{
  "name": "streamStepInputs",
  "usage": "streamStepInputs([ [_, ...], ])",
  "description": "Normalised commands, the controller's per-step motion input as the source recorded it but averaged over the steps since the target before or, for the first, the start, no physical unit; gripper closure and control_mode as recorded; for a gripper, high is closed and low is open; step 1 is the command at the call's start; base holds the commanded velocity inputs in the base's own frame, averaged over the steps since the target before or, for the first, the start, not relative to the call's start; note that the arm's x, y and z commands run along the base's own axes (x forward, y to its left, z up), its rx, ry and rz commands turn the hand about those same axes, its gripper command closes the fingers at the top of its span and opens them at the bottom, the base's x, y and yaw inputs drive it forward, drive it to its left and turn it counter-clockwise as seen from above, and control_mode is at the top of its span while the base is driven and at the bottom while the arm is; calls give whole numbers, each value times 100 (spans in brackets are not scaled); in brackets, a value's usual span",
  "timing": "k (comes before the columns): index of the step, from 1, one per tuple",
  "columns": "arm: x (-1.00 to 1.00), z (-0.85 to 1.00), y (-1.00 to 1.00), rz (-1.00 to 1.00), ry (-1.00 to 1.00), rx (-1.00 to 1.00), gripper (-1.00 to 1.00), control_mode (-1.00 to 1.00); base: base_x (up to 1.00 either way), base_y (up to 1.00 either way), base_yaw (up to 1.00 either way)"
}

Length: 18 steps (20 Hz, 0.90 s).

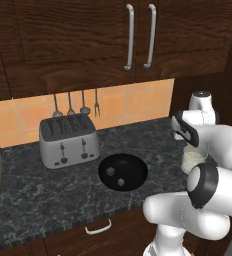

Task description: Grab a lemon wedge from the fridge and one ice cube from the ice bowl, and put them in the glass of lemonade.

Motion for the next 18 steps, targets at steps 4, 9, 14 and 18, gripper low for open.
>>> streamStepInputs([
  [4, 0, 0, 0, 0, 0, 0, -100, -100, 0, 0, 0],
  [9, 0, 0, 0, 0, 0, 0, -100, -100, 0, 0, 0],
  [14, -17, 16, 0, 1, -1, 2, -100, -100, 0, 0, 0],
  [18, -10, 31, 0, 6, -1, 4, -100, -100, 0, 0, 0],
])
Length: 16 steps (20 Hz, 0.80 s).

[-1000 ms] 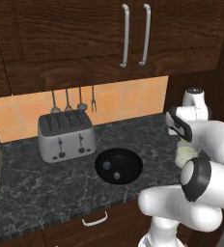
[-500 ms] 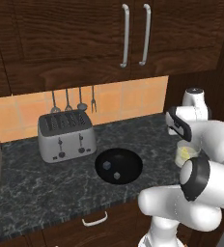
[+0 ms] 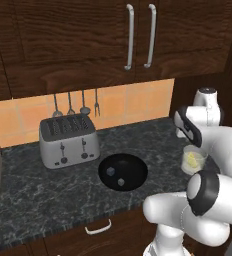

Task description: Grab a lemon wedge from the fridge and one ice cube from the ice bowl, and put them in the glass of lemonade.

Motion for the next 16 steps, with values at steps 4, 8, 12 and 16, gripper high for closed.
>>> streamStepInputs([
  [4, -17, 29, 0, 5, -3, 4, -100, -100, 0, 0, 0],
  [8, -36, 29, 26, 8, -8, 1, -100, -100, 0, 0, 0],
  [12, -47, 22, 49, 11, -4, 0, -100, -100, 0, 0, 0],
  [16, -65, 5, 81, 25, 0, 0, -100, -100, 0, 0, 0],
])
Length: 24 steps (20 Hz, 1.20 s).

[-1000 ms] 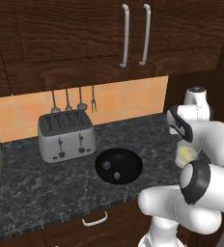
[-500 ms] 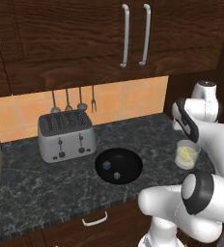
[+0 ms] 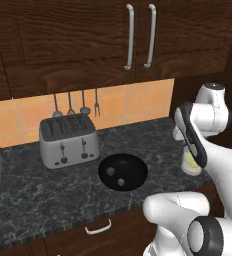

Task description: Grab a lemon wedge from the fridge and one ice cube from the ice bowl, and put them in the glass of lemonade.

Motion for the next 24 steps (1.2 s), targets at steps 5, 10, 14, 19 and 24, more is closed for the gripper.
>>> streamStepInputs([
  [5, 0, -4, 100, 60, 11, 0, -100, -100, 0, 0, 0],
  [10, 16, -25, 100, 61, 19, 0, -100, -100, 0, 0, 0],
  [14, 26, -25, 95, 23, 3, 0, -100, -100, 0, 0, 0],
  [19, 69, -43, 77, -1, -5, 7, -100, -100, 0, 0, 0],
  [24, 82, -63, 33, -14, 9, 3, -100, -100, 0, 0, 0],
])
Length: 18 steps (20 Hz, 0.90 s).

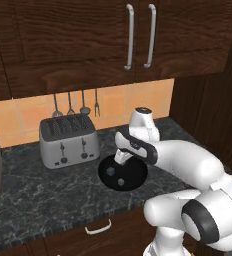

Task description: Grab a lemon wedge from the fridge and one ice cube from the ice bowl, and put them in the glass of lemonade.

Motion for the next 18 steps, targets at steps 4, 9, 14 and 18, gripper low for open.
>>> streamStepInputs([
  [4, 15, -42, 3, -3, 7, 1, -100, -100, 0, 0, 0],
  [9, 2, -20, 13, 0, 0, 0, -100, -100, 0, 0, 0],
  [14, 0, -16, 25, 0, -1, 0, -100, -100, 0, 0, 0],
  [18, 8, -35, 24, 0, 0, 0, -100, -100, 0, 0, 0],
])
